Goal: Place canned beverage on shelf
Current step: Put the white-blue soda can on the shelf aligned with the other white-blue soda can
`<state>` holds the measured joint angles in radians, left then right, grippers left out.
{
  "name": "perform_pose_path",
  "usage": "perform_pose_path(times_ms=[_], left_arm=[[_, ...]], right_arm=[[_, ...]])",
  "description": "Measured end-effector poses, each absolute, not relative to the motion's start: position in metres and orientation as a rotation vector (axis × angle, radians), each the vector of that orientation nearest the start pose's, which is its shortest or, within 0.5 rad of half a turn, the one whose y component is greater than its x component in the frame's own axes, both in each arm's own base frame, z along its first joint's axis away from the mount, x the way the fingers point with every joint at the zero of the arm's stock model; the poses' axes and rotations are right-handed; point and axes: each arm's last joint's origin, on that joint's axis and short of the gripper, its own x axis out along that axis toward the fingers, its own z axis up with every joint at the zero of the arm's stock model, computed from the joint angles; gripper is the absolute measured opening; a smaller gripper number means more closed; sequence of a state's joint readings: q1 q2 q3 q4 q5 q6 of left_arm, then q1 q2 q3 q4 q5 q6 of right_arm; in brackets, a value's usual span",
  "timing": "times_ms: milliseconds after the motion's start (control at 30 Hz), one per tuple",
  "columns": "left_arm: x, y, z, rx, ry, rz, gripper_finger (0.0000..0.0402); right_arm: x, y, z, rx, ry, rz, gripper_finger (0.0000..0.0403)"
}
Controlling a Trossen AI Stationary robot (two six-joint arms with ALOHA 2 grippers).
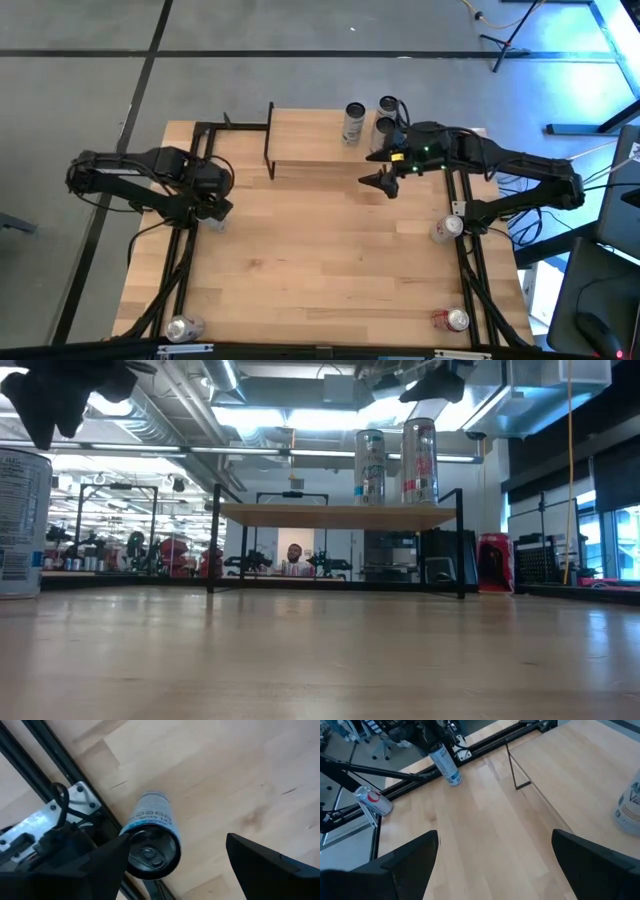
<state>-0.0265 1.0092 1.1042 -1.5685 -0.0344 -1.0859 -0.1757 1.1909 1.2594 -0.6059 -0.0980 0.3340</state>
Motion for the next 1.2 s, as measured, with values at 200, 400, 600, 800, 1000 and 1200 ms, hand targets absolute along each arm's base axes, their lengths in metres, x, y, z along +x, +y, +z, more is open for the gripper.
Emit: perform_pose_path(times_ms=[200, 400, 600, 800, 1000, 1200], left_arm=[[0.128, -0.001, 0.314, -0.813, 1.277, 0.817, 0.0317], [0.136, 0.001, 0.315, -0.748, 1.206, 0.748, 0.0317], [0.141, 0.006, 0.332, -0.730, 1.143, 0.714, 0.0311], [0.135, 0.006, 0.364, -0.767, 1.121, 0.719, 0.0309], [0.136, 0.005, 0.346, -0.789, 1.208, 0.745, 0.0309], [0.135, 0.004, 0.307, -0.755, 1.370, 0.786, 0.0309]], right_arm=[[0.250, -0.038, 0.372, 0.398, 0.526, -0.153, 0.0376], [0.256, -0.039, 0.365, 0.401, 0.552, -0.157, 0.0376], [0.260, -0.040, 0.366, 0.396, 0.535, -0.154, 0.0376], [0.260, -0.040, 0.365, 0.391, 0.534, -0.173, 0.0376], [0.260, -0.041, 0.365, 0.387, 0.537, -0.188, 0.0376], [0.259, -0.041, 0.365, 0.387, 0.543, -0.190, 0.0376]])
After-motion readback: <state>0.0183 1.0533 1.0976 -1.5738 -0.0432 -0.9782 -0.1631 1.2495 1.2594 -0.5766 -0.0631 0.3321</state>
